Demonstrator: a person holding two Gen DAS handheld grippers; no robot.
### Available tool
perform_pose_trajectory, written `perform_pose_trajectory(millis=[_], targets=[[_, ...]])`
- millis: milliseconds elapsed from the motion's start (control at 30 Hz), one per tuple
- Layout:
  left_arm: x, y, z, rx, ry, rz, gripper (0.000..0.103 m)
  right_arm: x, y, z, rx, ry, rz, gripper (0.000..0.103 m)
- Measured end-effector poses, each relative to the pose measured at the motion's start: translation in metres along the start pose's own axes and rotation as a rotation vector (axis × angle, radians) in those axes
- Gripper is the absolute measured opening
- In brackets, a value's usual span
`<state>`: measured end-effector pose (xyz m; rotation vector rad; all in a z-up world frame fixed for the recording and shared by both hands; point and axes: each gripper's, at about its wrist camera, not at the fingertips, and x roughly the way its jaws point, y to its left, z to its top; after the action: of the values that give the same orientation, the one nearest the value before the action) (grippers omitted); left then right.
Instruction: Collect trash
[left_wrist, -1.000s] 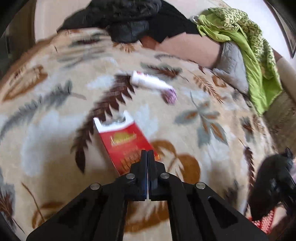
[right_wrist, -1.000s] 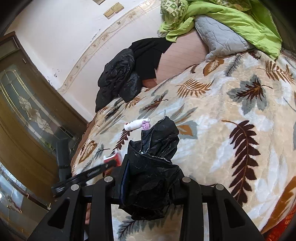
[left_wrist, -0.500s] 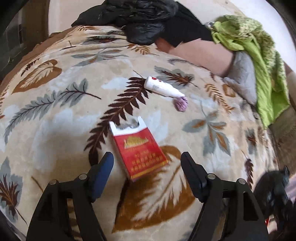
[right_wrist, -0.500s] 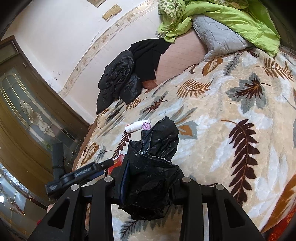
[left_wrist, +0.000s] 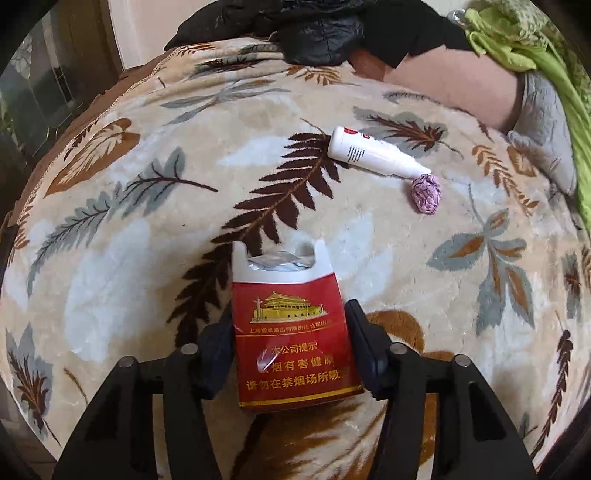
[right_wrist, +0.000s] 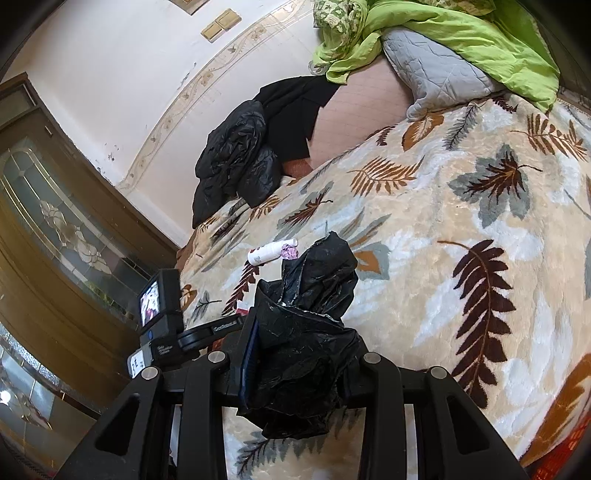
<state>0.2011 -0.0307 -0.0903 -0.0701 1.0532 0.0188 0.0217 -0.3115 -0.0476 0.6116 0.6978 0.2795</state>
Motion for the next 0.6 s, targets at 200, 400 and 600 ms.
perform_pose_trajectory(millis=[200,400,600], targets=[[-0.039,0.003,-0.013,0.045,-0.100,-0.127,0.053,0.002,0.011,-0.003,-0.027,-0.008,-0.007,0.037],[-0.098,-0.003,-0.046,0.138,-0.233,-0.209,0.053,0.001,0.017,-0.006,-0.055,-0.021,-0.036,0.037],[-0.133,-0.012,-0.078,0.232,-0.329,-0.208,0.053,-0.011,0.020,-0.011,-0.079,-0.035,-0.061,0.037]])
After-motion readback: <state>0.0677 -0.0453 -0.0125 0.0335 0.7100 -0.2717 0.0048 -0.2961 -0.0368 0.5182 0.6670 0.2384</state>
